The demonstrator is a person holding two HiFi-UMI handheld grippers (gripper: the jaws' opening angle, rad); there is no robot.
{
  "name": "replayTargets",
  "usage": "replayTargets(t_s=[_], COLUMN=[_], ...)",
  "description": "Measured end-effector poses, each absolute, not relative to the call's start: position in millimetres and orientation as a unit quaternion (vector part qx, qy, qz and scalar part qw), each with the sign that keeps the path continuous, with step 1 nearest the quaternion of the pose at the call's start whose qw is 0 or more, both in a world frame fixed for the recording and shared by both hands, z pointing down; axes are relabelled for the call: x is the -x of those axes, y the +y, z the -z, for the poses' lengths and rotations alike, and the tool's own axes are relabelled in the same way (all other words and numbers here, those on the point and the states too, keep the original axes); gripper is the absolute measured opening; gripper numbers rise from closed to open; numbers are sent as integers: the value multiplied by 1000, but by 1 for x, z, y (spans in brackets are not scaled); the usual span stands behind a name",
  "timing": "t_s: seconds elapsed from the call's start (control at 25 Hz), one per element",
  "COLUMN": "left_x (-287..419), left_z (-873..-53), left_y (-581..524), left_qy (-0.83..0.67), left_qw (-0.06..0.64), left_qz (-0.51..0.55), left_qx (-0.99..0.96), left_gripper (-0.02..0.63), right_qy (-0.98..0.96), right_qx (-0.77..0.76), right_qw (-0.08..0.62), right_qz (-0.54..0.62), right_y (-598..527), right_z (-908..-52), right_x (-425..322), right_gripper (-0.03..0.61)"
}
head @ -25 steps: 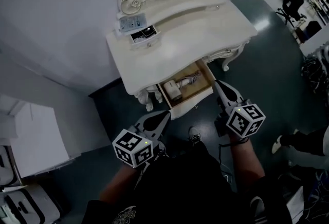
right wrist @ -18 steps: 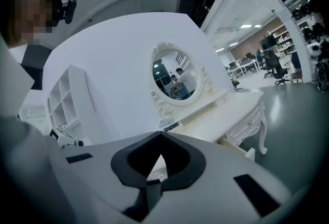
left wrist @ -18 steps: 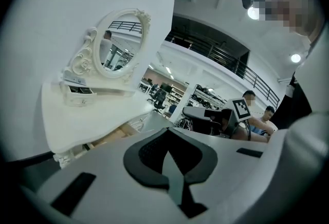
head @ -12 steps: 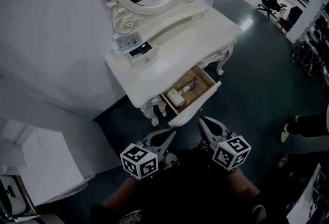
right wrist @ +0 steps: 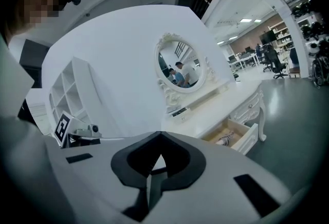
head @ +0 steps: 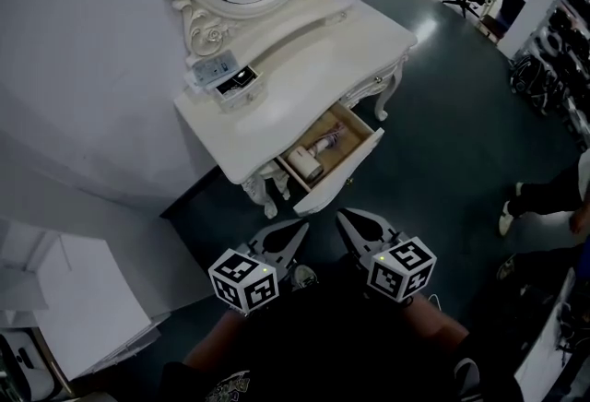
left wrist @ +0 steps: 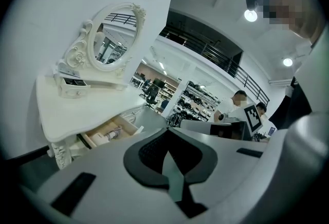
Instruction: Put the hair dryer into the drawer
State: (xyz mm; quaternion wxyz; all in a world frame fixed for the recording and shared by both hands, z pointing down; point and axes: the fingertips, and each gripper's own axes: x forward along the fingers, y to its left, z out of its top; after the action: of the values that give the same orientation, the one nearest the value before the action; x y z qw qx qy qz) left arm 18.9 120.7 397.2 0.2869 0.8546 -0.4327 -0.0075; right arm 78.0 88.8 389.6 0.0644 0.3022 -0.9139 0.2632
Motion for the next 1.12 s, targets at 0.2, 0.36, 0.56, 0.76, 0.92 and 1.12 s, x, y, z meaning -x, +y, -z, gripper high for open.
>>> replayTargets(t_s=[0.2,0.36,0.56,0.76,0.92,1.12], left_x=[-16,-16,-13,-12,-11,-11], left_z=[-400,-402,-403,-402,-403,-403], left_y=[123,126,127,129,129,132], left_qy=[-432,-431,-434,-436,-437,-438], left_qw=[290,294,294,292,291,292], left_qz=[7,6,7,9,7,7], left_qx=[-854,-853,-852,-851,-851,-850], left_gripper=[3,3,3,3,4,3], right_qy=[-915,-915,-917,-921,-920,-921], right_qx=[-299,-295,-289,-283,-283,-281], right_qw=[72,75,77,80,80,83], right_qz=[-262,-265,-262,-257,-257,-258], right_y=[94,97,99,101,101,103], right_z=[-393,-395,-396,-394,-396,-396], right_x=[-73,-70,-66,-63,-62,-62], right_gripper=[29,29,29,29,29,29])
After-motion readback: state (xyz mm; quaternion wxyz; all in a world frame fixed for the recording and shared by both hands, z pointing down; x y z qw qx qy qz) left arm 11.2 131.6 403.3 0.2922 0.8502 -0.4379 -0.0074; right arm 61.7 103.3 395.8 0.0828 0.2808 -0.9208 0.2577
